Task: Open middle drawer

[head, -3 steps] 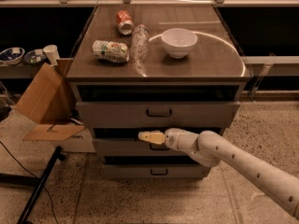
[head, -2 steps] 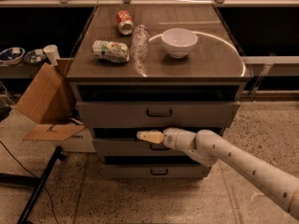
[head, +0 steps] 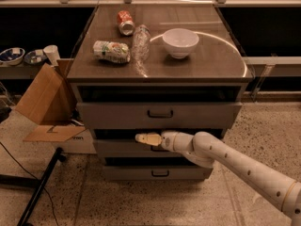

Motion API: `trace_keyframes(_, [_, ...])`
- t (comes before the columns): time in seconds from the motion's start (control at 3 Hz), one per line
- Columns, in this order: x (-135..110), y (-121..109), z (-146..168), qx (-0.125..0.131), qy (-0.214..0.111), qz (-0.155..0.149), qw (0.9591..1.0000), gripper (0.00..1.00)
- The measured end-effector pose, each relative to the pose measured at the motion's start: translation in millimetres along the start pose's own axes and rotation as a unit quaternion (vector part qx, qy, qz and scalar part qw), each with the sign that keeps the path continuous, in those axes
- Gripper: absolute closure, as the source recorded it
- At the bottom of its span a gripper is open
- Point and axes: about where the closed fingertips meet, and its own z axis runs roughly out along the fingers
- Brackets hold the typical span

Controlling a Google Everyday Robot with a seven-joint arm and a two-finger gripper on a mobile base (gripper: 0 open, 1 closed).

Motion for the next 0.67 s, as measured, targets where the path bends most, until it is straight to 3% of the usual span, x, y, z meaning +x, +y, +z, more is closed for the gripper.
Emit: trace_keyframes(0.67, [9.1, -3.3, 10.4, -0.008, 0.009, 0.009, 0.9999, 0.00])
